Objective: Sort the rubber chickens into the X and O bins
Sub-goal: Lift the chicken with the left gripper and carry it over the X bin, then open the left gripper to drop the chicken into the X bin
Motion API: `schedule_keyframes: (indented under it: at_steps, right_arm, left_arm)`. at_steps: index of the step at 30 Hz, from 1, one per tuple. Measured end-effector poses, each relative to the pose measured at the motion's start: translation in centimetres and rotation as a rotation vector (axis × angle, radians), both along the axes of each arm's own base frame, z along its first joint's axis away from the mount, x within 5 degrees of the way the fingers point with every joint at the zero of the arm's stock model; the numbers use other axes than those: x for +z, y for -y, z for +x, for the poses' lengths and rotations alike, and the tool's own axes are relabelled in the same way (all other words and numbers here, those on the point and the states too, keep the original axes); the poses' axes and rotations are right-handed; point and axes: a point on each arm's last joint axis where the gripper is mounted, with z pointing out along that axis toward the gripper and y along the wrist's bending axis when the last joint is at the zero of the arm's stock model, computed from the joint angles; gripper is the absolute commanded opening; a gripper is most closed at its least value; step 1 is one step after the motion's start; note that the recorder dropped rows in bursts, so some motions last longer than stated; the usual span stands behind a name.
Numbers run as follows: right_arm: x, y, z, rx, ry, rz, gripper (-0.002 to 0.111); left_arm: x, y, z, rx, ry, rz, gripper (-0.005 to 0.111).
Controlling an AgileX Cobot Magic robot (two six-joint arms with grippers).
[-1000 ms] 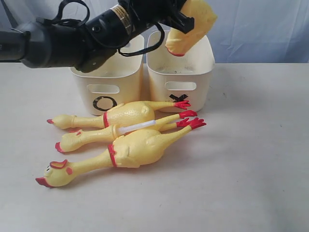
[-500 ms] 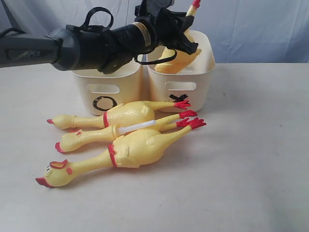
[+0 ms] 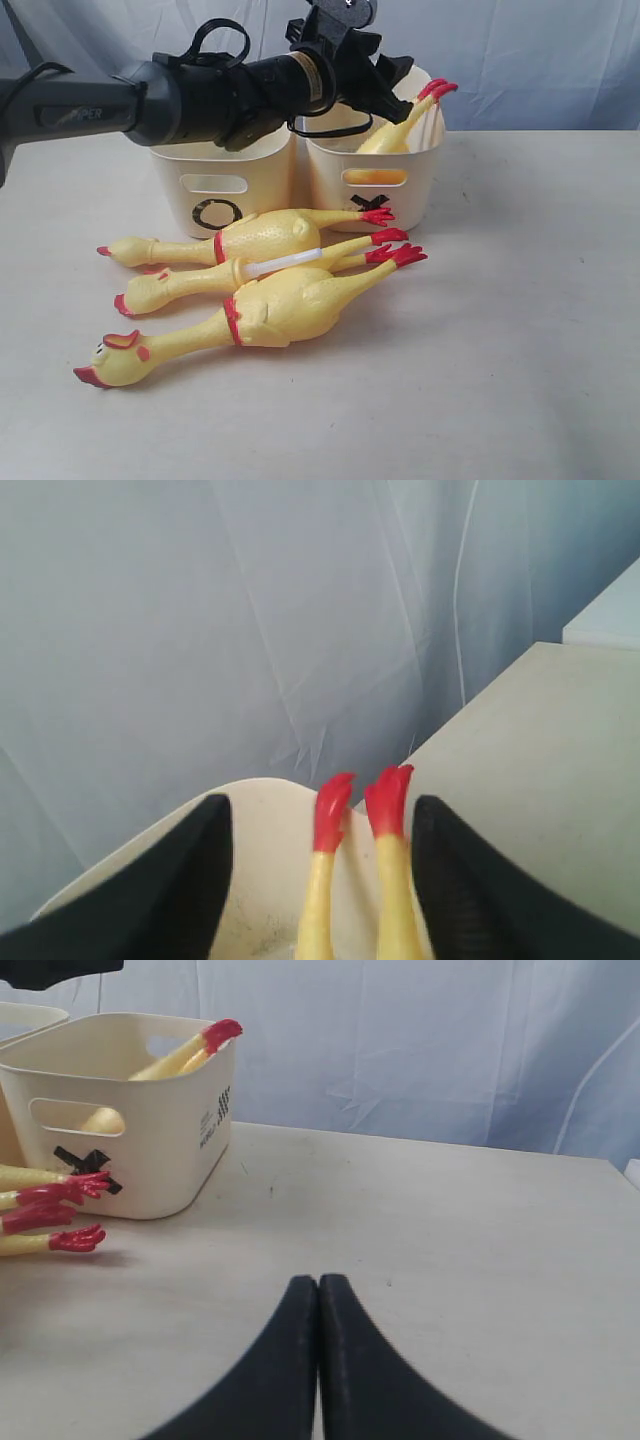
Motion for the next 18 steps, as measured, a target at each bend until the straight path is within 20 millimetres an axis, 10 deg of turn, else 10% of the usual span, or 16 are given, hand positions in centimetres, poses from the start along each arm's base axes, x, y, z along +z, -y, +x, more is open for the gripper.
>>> schedule_keyframes:
  at_steps: [18]
  right_arm:
    - [0.0,0.0,0.0,0.0,0.0,0.0,-0.001]
  left_arm:
    - [4.5,-0.4,-1.9,0.083,-0.023,0.103,0.052]
